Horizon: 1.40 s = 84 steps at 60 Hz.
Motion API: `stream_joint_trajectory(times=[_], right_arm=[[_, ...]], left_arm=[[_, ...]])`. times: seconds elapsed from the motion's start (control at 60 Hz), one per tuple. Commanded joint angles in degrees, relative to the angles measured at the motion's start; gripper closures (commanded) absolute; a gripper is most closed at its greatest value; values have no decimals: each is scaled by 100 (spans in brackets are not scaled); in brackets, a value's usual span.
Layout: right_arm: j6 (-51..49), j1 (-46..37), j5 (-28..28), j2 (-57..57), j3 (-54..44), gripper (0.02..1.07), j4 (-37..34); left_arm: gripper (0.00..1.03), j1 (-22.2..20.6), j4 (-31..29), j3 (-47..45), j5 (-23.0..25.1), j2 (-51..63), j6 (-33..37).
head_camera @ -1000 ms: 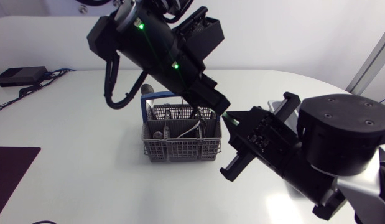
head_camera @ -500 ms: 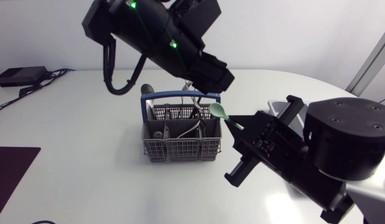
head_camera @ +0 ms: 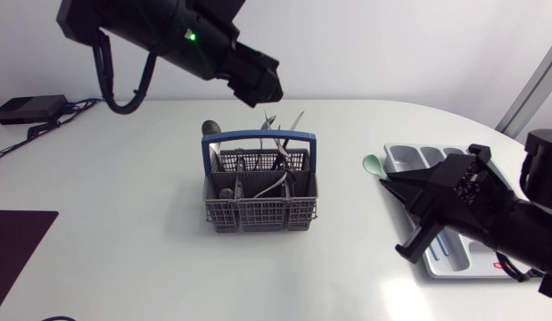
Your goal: Sort the cutlery from the basket into the organizer compartments.
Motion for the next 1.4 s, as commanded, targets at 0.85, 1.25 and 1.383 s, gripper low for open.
stream_joint_trajectory(times=[0.85, 1.25, 1.383], right_arm=[[-7073, -6724, -3462, 3997, 1689, 95, -3354], [-8532, -7409, -2540, 5588, 2507, 95, -3310], [-8628, -7409, -2276, 5737, 2445, 95, -2915]], left_arm=[[35, 586, -153, -2129, -233, -652, 2128], [35, 480, -205, -2033, -242, -538, 1899], [35, 463, -214, -2077, -242, -529, 1855]])
